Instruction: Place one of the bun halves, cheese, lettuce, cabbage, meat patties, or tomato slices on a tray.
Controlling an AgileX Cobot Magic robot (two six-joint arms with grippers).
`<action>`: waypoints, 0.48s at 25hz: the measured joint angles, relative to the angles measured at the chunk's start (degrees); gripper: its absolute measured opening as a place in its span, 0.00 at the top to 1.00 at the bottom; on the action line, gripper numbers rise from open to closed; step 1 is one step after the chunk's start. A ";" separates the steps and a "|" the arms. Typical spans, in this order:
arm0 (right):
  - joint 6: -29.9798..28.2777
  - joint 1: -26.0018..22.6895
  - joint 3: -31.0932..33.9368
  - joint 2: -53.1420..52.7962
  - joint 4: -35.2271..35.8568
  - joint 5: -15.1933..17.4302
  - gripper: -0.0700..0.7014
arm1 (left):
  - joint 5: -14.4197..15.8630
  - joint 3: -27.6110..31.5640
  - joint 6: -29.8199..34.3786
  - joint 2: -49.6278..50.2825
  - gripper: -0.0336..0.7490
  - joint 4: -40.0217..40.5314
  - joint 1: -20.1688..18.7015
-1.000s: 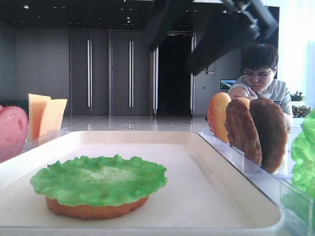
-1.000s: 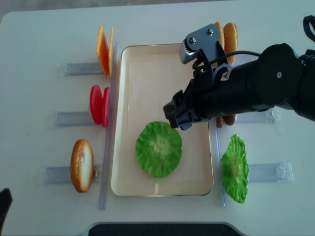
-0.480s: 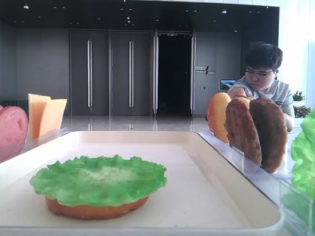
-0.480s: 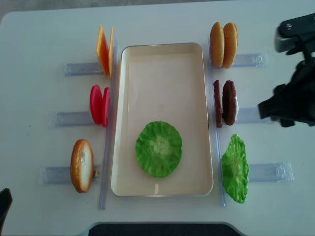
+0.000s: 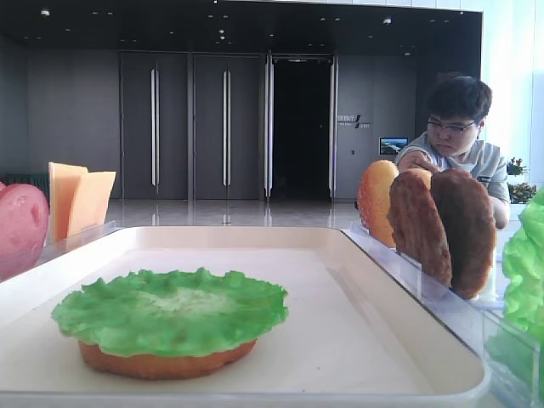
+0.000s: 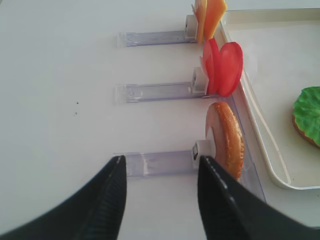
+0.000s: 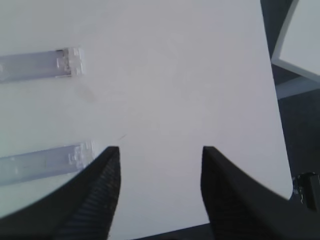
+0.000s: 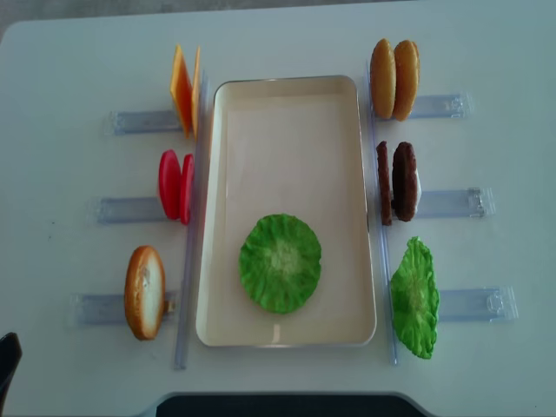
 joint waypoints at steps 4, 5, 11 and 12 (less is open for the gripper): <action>-0.70 -0.18 0.00 -5.46 0.24 0.06 0.45 | 0.00 0.00 0.00 0.00 0.50 0.00 0.00; -0.75 -0.18 0.00 -6.60 0.24 0.12 0.45 | 0.00 0.00 0.00 0.00 0.50 0.00 0.00; -1.85 -0.18 0.00 -16.01 2.88 0.16 0.45 | 0.00 0.00 0.23 0.00 0.51 0.00 0.00; -2.31 -0.18 0.00 -18.15 3.71 0.16 0.45 | 0.00 0.00 0.23 0.00 0.51 0.00 0.00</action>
